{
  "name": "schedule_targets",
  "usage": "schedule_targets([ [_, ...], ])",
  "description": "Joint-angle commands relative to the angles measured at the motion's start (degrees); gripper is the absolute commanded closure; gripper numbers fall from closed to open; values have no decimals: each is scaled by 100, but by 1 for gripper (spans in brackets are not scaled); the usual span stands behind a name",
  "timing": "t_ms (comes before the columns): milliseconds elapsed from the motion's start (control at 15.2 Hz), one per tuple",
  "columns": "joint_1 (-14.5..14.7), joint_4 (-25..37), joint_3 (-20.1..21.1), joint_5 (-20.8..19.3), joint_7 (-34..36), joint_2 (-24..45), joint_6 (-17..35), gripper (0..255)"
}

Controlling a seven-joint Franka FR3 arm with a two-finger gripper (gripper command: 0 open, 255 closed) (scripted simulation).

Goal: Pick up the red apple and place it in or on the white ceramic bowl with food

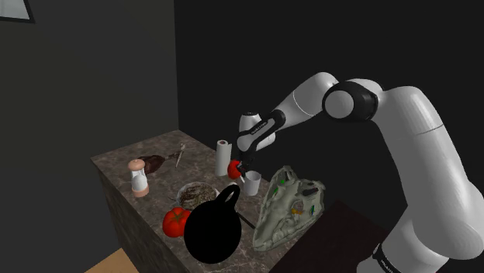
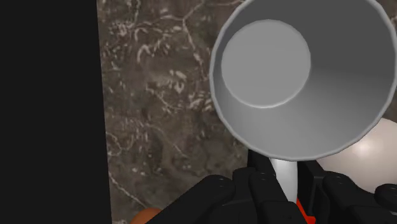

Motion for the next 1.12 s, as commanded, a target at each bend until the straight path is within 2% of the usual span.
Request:
schedule_targets([
  [0, -2, -61, -2, -1, -7, -135, -75, 255],
  [1056, 7, -171, -6, -2, -39, -1041, -870, 255],
])
